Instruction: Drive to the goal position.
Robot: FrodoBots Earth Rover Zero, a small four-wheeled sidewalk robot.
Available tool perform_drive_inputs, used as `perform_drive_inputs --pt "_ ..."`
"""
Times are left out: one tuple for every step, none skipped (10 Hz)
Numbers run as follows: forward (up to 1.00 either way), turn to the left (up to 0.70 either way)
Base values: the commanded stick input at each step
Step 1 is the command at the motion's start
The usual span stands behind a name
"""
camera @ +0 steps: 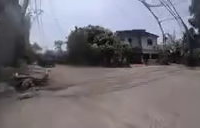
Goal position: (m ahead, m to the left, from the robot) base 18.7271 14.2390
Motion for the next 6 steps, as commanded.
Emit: perform_drive_inputs --pt "1.00 0.00" --pt "1.00 0.00" --pt "1.00 0.00" --pt "1.00 0.00" --pt "1.00 0.00" --pt "1.00 0.00"
